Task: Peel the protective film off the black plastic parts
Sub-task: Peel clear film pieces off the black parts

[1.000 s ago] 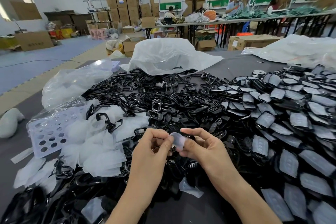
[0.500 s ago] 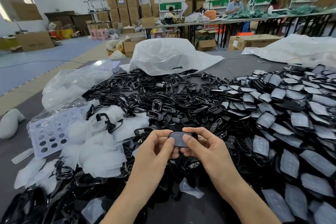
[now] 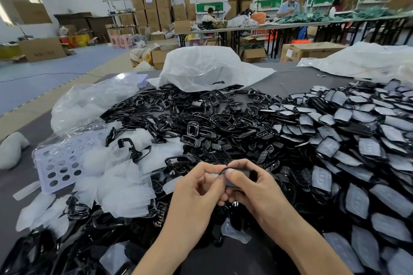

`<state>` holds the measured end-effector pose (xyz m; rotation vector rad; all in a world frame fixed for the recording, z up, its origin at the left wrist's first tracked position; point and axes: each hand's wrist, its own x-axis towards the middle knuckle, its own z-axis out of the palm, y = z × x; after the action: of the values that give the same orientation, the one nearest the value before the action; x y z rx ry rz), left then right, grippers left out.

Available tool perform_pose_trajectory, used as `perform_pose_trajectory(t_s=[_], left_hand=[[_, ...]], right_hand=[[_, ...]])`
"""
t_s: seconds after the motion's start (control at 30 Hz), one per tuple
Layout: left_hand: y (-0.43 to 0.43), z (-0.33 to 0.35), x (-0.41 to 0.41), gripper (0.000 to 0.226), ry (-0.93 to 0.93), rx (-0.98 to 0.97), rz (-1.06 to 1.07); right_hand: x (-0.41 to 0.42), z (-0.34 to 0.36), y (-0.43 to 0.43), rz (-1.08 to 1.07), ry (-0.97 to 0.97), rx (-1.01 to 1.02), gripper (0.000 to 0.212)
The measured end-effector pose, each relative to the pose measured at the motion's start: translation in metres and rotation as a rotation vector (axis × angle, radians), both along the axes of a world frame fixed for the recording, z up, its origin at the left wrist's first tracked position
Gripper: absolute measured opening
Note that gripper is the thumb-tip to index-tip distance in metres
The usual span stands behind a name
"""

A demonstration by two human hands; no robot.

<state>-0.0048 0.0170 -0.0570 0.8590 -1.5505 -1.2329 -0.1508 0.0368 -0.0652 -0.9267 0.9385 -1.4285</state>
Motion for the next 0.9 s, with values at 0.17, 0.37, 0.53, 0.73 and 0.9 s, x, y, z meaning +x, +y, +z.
perform_pose_trajectory(t_s=[0.17, 0.37, 0.53, 0.73, 0.9], left_hand=[[0.0, 0.0, 0.005, 0.026, -0.129, -0.09, 0.006], [0.008, 0.002, 0.005, 0.033, -0.416, -0.456, 0.103], [0.01, 0.0, 0.008, 0.035, -0.725, -0.775, -0.006], [0.023, -0.003, -0.005, 0.038, -0.776, -0.845, -0.056], [0.013, 0.002, 0.002, 0.024, -0.352, -0.452, 0.196]], right_hand=[[-0.006, -0.003, 0.0, -0.007, 0.08, -0.019, 0.014], [-0.005, -0.004, -0.001, -0.113, 0.161, -0.012, 0.006], [-0.005, -0.002, -0.002, -0.2, 0.007, 0.017, 0.035], [-0.008, 0.0, -0.002, -0.217, -0.095, 0.054, 0.038], [-0.005, 0.0, -0.002, -0.168, -0.076, -0.02, 0.01]])
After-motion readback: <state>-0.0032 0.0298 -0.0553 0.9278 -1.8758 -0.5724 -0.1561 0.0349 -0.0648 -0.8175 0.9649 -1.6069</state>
